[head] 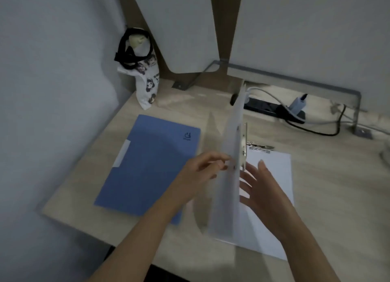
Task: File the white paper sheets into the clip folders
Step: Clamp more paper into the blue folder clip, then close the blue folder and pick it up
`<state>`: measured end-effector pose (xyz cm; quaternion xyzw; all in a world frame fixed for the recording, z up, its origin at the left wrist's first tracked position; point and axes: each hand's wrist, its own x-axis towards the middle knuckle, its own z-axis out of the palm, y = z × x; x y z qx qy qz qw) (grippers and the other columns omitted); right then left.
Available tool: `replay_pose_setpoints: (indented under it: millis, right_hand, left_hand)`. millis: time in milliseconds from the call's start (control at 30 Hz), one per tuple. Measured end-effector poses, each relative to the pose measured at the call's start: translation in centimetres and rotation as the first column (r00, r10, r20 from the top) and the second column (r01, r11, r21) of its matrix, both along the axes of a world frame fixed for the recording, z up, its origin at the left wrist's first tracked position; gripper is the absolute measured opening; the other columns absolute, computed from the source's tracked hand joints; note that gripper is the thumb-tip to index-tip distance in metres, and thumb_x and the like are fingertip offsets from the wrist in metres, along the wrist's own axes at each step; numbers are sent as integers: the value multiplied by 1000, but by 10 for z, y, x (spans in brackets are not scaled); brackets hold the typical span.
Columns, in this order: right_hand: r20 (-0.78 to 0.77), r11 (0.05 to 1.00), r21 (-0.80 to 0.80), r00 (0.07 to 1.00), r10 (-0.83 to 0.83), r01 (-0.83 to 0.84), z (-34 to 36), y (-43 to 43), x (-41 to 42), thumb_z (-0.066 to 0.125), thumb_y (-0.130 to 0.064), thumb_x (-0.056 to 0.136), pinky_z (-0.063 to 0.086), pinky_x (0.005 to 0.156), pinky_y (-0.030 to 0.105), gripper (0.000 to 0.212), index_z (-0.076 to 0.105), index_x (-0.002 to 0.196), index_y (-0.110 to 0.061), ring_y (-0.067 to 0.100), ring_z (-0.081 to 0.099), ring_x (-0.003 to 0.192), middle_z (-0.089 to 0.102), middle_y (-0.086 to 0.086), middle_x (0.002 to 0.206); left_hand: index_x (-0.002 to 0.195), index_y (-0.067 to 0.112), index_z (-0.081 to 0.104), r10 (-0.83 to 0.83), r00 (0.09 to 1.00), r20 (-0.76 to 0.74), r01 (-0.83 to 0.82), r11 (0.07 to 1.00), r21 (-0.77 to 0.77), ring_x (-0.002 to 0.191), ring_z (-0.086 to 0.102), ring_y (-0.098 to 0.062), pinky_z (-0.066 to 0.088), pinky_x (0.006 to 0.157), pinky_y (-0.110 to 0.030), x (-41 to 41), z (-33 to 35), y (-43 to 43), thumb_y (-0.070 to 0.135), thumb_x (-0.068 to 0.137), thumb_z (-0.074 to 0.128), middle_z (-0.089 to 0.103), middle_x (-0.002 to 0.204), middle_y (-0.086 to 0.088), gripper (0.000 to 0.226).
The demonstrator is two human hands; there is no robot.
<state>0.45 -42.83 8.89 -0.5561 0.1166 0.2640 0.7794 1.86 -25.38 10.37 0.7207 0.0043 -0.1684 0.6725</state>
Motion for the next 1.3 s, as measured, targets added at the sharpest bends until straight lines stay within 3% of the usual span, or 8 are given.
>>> replay_pose_setpoints:
  millis: [200,400,667,767,833,967,1100,1300]
  right_hand:
    - [25,982,-101,987,-160,162,6,-72,-19,36,-41,95,52,82,35,40,63,116,-20,18,67,101,71,2,111]
    - [27,797,-538,951,-309,274,-61,-130,-24,44,-7,93,48,67,34,37,45,126,-23,25,60,77,64,7,91]
    - [0,510,-860,998,-64,32,-130,-147,-32,49,6,85,47,73,38,40,52,125,3,37,61,78,62,30,99]
    - [37,390,-920,999,-21,42,-130,-141,-29,51,6,82,42,59,24,35,56,117,8,29,53,63,62,27,85]
    - [101,317,-943,995,-17,102,-122,-129,-20,55,1,82,45,66,26,39,56,121,5,35,57,77,60,30,99]
    - [97,593,-800,995,-23,91,-81,-71,8,52,-7,89,40,97,36,40,49,129,-11,27,49,116,44,13,131]
    - [-91,857,-509,995,35,-76,-61,4,25,50,-15,91,32,91,26,40,47,131,-17,15,44,111,46,-1,126]
    - [-307,940,-319,952,17,-120,-88,88,39,54,-17,87,38,64,18,39,43,124,-26,12,51,87,53,4,108]
  left_hand:
    - [128,21,48,-146,988,-58,157,916,369,125,38,-5,34,94,-17,-1,-68,-66,24,93,51,44,136,2,35]
    - [147,14,8,-9,984,-180,134,701,700,144,8,-22,20,113,-33,-20,-121,-99,39,90,50,2,157,-6,75]
    - [148,20,4,110,986,-129,26,652,758,136,26,-27,34,108,-41,-27,-142,-94,33,88,54,16,154,-8,79]
    - [147,22,15,138,984,-113,-19,708,706,130,34,-23,45,91,-36,-25,-139,-81,26,91,51,26,148,0,66]
    - [140,17,31,176,984,-35,-107,728,678,125,42,-22,42,88,-30,-21,-135,-67,20,92,47,38,140,-1,50]
    - [127,6,48,252,950,184,-311,708,634,122,46,-27,35,96,-27,-6,-124,-20,5,89,51,50,127,-9,38]
    - [133,3,42,320,926,201,-358,572,738,130,36,-36,34,105,-46,10,-121,57,9,87,59,42,140,-18,50]
    - [145,9,20,554,832,28,-362,505,784,141,10,-37,21,111,-53,18,-122,152,26,87,60,12,154,-18,73]
